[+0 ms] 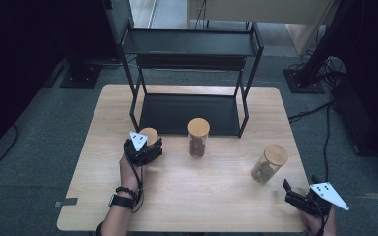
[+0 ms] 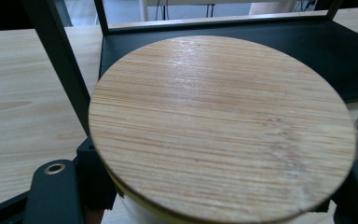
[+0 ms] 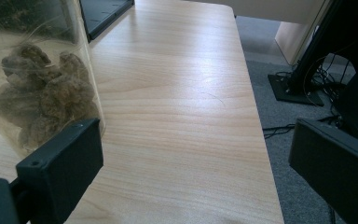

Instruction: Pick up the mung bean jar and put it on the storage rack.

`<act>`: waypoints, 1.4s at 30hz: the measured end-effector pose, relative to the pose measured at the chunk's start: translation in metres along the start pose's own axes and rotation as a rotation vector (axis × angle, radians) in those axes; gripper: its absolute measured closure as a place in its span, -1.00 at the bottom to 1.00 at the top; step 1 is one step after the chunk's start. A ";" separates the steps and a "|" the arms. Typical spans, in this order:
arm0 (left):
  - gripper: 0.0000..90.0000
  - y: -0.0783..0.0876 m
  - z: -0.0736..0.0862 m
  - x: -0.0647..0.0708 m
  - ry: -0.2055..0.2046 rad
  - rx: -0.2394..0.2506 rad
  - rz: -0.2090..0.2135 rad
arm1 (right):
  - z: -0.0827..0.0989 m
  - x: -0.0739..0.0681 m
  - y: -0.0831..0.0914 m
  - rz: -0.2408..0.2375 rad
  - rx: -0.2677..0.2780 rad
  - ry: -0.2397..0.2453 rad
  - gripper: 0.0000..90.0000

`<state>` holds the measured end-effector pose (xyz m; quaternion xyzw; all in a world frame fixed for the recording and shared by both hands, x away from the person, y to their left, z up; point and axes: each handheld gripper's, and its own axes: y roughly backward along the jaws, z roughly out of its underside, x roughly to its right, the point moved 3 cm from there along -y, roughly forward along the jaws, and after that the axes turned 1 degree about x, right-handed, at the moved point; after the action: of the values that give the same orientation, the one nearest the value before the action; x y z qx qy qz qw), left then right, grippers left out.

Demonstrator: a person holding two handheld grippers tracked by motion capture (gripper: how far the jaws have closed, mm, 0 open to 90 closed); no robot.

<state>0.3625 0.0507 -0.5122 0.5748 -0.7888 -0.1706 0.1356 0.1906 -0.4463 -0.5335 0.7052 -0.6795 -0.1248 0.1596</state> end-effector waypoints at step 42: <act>-0.43 -0.048 -0.037 0.006 -0.014 0.003 -0.017 | 0.000 0.000 0.000 -0.002 0.004 -0.004 -0.94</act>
<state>0.4174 0.0276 -0.4989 0.5806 -0.7850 -0.1743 0.1278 0.1903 -0.4467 -0.5334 0.7060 -0.6792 -0.1253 0.1567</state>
